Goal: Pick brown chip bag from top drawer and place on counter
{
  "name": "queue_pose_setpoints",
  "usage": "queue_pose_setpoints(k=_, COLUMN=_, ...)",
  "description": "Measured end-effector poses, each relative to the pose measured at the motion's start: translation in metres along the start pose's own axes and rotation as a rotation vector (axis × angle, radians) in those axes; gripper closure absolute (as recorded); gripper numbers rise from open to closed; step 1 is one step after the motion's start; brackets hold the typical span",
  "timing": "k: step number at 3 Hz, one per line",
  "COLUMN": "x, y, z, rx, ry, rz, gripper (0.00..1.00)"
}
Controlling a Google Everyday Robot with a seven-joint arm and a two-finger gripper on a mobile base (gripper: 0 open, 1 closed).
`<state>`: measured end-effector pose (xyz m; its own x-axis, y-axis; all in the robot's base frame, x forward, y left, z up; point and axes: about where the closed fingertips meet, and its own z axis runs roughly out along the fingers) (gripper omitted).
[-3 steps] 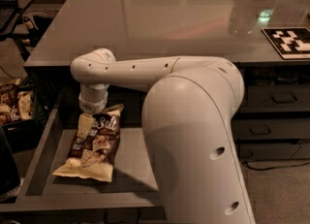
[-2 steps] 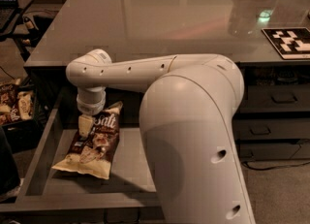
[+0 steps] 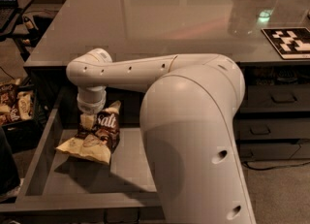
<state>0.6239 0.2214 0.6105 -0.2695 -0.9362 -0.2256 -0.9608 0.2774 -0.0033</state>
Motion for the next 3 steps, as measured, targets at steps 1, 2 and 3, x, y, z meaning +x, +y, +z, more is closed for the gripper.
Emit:
queue_pose_setpoints(k=1, x=-0.001, y=0.0, z=-0.005, rx=0.0, ry=0.0, rz=0.0, gripper=1.0)
queue_pose_setpoints(k=2, x=0.006, y=0.01, z=-0.027, rx=0.004, ry=-0.079, rz=0.004, gripper=1.0)
queue_pose_setpoints(k=3, x=0.025, y=0.02, z=-0.05, rx=0.011, ry=-0.151, rz=0.025, gripper=1.0)
